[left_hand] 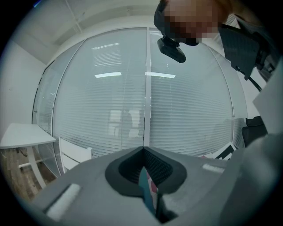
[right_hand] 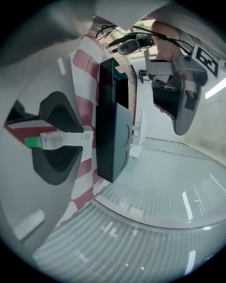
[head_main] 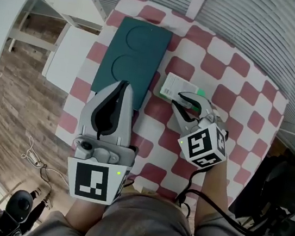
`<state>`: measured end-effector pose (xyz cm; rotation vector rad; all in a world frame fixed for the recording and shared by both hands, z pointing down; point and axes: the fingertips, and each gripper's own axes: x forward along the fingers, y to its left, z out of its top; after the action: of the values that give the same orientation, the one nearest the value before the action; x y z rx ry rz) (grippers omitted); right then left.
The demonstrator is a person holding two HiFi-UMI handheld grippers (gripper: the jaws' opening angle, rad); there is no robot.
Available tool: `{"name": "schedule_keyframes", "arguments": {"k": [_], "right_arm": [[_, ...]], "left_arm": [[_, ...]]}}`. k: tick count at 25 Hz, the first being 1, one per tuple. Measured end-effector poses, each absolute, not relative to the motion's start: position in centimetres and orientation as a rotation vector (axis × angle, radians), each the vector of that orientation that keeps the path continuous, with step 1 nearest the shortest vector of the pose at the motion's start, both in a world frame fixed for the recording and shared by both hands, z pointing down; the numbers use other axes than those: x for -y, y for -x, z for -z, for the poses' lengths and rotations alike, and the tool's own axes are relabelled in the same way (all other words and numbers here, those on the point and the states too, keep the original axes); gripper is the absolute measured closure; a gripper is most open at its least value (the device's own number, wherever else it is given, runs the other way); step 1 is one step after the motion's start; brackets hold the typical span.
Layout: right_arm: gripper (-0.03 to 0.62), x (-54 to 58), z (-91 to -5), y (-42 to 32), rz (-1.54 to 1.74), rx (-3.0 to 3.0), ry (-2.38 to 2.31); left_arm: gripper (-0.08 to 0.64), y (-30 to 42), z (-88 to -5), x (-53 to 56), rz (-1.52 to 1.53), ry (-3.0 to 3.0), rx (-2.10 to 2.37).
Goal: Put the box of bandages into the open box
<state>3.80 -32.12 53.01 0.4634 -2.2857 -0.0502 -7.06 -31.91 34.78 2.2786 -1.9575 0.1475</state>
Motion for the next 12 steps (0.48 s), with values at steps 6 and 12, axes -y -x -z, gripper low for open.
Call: {"name": "schedule_keyframes", "arguments": {"k": [6, 12], "right_arm": [[0.287, 30.8, -53.9, -4.6, 0.05, 2.212, -0.423], [0.187, 31.4, -54.1, -5.1, 0.064, 2.203, -0.428]], "left_arm": [[0.56, 6.9, -33.9, 31.0, -0.141, -2.304, 1.937], [0.56, 6.7, -34.3, 30.9, -0.146, -2.291, 1.928]]}}
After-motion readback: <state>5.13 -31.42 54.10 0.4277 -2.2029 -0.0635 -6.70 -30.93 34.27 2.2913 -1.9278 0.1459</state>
